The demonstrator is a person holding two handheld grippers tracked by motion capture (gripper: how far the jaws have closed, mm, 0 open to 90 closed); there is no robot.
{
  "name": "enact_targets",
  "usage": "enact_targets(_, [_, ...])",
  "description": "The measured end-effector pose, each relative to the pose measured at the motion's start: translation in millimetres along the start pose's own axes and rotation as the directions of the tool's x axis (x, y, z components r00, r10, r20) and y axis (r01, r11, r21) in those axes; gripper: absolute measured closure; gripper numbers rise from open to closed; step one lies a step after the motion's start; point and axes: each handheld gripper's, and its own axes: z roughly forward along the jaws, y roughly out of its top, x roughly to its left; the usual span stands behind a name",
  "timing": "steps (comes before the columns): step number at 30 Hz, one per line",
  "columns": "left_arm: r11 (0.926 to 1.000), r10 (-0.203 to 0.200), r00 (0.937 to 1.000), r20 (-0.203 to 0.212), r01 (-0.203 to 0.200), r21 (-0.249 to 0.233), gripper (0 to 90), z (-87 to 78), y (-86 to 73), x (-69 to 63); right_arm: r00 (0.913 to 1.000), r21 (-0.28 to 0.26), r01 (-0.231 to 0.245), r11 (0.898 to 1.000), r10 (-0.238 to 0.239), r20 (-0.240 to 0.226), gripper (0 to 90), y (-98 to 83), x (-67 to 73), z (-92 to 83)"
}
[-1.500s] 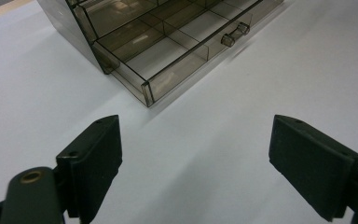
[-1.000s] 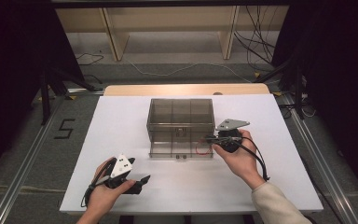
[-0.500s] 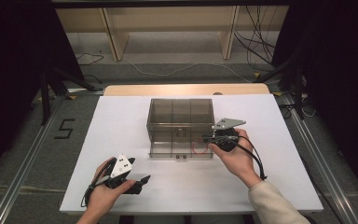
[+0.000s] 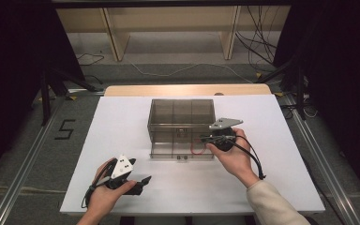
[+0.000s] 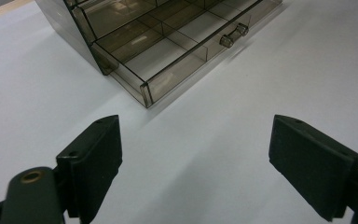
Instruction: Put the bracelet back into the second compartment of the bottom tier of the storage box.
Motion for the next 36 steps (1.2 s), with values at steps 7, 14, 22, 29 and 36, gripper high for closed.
enact_targets(7, [1.0,0.0,1.0,0.0,0.0,0.0,17.1,-0.1,0.0,0.1,1.0,0.004,0.002,1.0,-0.002,-0.007,87.6,2.8,3.1,6.2])
enact_targets(14, [1.0,-0.001,1.0,0.001,0.001,-0.001,17.0,-0.2,0.0,-0.1,0.9999,0.004,0.005,1.0,-0.005,-0.016,87.6,5.7,5.4,11.2])
enact_targets(22, [1.0,0.0,1.0,0.001,0.0,-0.001,17.0,-0.1,0.0,-0.1,0.9998,0.005,0.003,1.0,-0.003,-0.02,87.6,8.7,8.0,17.3])
enact_targets(29, [1.0,0.0,1.0,0.002,0.0,-0.001,17.0,-0.3,0.0,-0.1,0.9999,0.006,-0.004,1.0,0.004,-0.01,87.6,9.6,9.1,24.1])
enact_targets(36, [1.0,0.0,1.0,0.002,0.0,-0.001,17.1,-0.3,0.0,0.0,0.9999,0.007,0.015,1.0,-0.015,0.002,87.6,11.1,11.0,29.9])
